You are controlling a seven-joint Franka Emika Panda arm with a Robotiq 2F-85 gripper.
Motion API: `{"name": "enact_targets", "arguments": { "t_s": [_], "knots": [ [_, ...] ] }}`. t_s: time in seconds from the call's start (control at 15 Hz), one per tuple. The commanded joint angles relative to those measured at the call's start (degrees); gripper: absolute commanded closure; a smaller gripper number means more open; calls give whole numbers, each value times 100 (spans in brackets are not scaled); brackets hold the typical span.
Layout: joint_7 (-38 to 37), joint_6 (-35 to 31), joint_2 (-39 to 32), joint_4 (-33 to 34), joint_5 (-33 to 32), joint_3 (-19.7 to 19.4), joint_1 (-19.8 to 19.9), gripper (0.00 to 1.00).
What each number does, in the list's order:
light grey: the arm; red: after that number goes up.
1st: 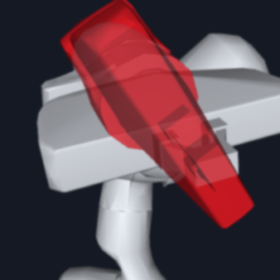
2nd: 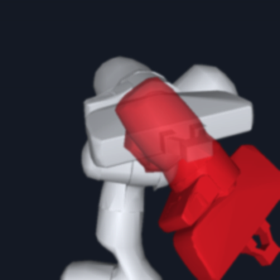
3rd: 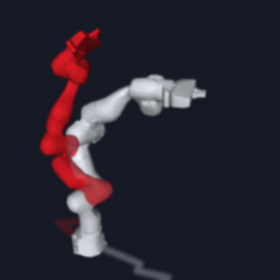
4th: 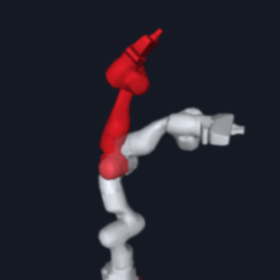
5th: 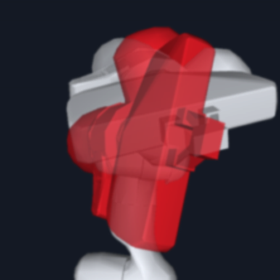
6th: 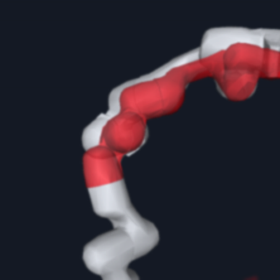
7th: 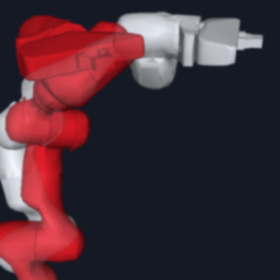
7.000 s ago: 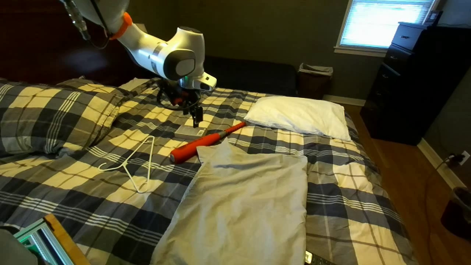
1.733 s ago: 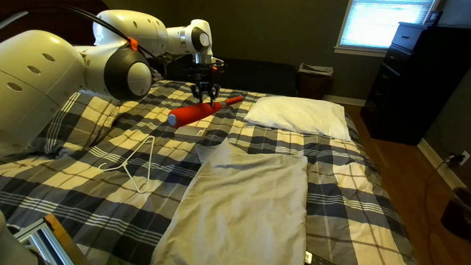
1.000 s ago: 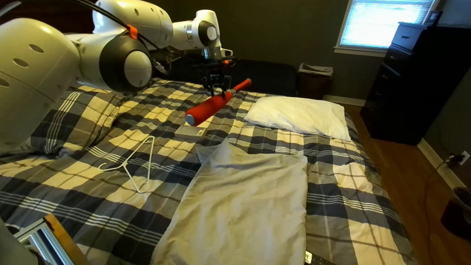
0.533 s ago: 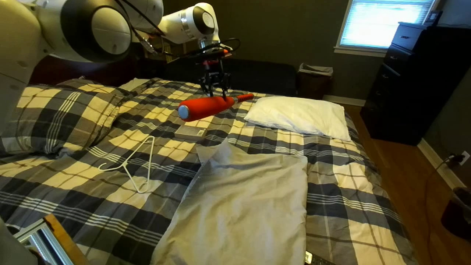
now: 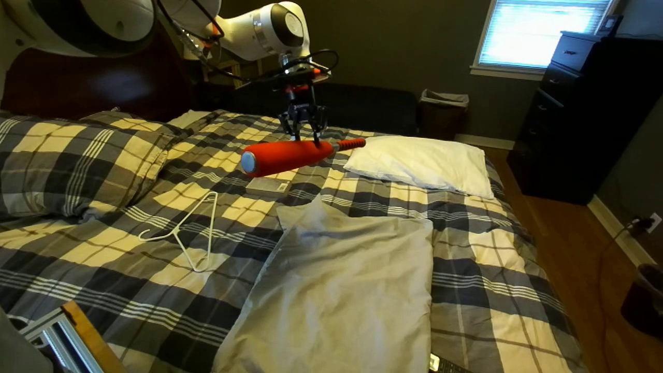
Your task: Move the object to the pillow case
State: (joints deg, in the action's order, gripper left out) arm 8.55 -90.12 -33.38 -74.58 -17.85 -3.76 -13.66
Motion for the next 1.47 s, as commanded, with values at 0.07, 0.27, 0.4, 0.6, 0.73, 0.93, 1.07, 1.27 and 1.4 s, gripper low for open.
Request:
{"name": "enact_targets", "arguments": {
  "t_s": [0.07, 0.27, 0.4, 0.6, 0.73, 0.93, 1.07, 1.27, 1.4],
  "knots": [
    [-91, 26, 15, -18, -115, 244, 165, 73],
    [930, -564, 769, -1129, -284, 416, 497, 73],
    [1432, -924, 1121, -1609, -402, 453, 709, 73],
    [2039, -1727, 1635, -2407, -562, 474, 1023, 73],
    [2345, -2184, 1931, -2982, -397, 470, 1262, 73],
    [2862, -2994, 2342, -3932, 51, 407, 1682, 73],
    [3081, -3323, 2602, -4590, 283, 303, 1886, 73],
    [2847, -3267, 2348, -4422, 247, 191, 1901, 48],
    [2822, -3380, 2589, -4807, 347, 62, 2024, 48]
  ]
}}
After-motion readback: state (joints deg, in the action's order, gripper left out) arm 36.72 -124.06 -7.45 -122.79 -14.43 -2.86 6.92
